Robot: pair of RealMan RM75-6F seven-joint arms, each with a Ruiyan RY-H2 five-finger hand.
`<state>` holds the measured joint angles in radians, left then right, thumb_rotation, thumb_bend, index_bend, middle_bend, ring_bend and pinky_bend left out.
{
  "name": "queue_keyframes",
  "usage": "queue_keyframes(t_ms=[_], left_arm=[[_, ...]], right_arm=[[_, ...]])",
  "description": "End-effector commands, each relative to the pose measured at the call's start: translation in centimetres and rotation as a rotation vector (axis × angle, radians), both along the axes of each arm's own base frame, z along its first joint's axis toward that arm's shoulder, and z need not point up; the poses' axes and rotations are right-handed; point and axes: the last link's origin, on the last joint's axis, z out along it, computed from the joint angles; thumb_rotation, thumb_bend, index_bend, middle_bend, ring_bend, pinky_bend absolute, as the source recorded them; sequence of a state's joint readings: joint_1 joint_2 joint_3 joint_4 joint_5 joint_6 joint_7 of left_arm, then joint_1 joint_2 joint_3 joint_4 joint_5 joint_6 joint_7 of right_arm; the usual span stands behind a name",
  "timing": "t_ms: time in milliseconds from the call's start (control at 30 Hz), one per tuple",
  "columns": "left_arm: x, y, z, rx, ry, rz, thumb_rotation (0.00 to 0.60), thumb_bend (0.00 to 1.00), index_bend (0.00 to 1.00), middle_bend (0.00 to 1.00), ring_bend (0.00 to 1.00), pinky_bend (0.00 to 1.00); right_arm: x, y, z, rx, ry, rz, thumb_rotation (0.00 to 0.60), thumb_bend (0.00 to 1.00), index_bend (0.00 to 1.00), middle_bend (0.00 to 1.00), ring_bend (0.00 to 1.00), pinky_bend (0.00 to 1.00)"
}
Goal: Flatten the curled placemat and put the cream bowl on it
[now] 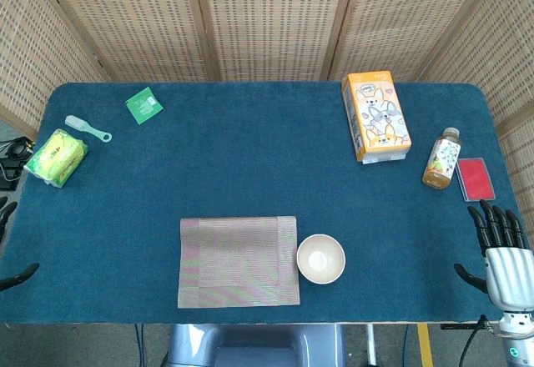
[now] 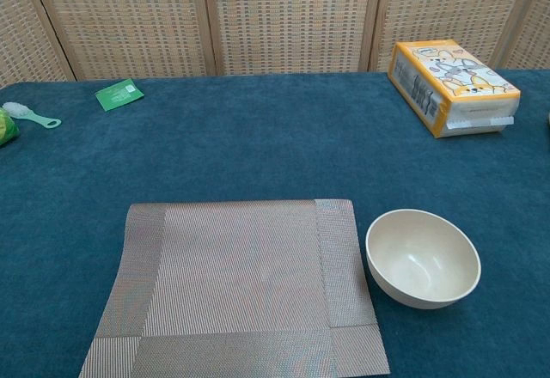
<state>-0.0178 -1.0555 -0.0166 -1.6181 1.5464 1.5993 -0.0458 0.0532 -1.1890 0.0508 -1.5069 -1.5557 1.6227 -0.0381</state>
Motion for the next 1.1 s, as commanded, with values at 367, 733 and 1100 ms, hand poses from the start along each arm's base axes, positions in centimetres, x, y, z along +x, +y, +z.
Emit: queue_keyframes(t_ms=[367, 733, 1100], left_arm=[[0.4, 0.9, 0.2, 0.007, 0.005, -0.012, 0.600, 0.00, 0.00, 0.00, 0.00, 0.00], [0.4, 2.0, 0.2, 0.000, 0.010, 0.015, 0.600, 0.00, 0.00, 0.00, 0.00, 0.00], [-0.1, 2.5, 0.1, -0.008, 0.014, 0.036, 0.600, 0.00, 0.00, 0.00, 0.00, 0.00]], right_arm=[[3.3, -0.1, -3.2, 0.382, -0.036, 0.188, 0.600, 0.00, 0.02, 0.00, 0.00, 0.00], [9.1, -1.8, -8.6, 0.633, 0.139, 0.464, 0.600, 0.00, 0.16, 0.00, 0.00, 0.00], [12.2, -4.1, -14.2, 0.705, 0.218, 0.524, 0.600, 0.12, 0.27, 0.00, 0.00, 0.00]])
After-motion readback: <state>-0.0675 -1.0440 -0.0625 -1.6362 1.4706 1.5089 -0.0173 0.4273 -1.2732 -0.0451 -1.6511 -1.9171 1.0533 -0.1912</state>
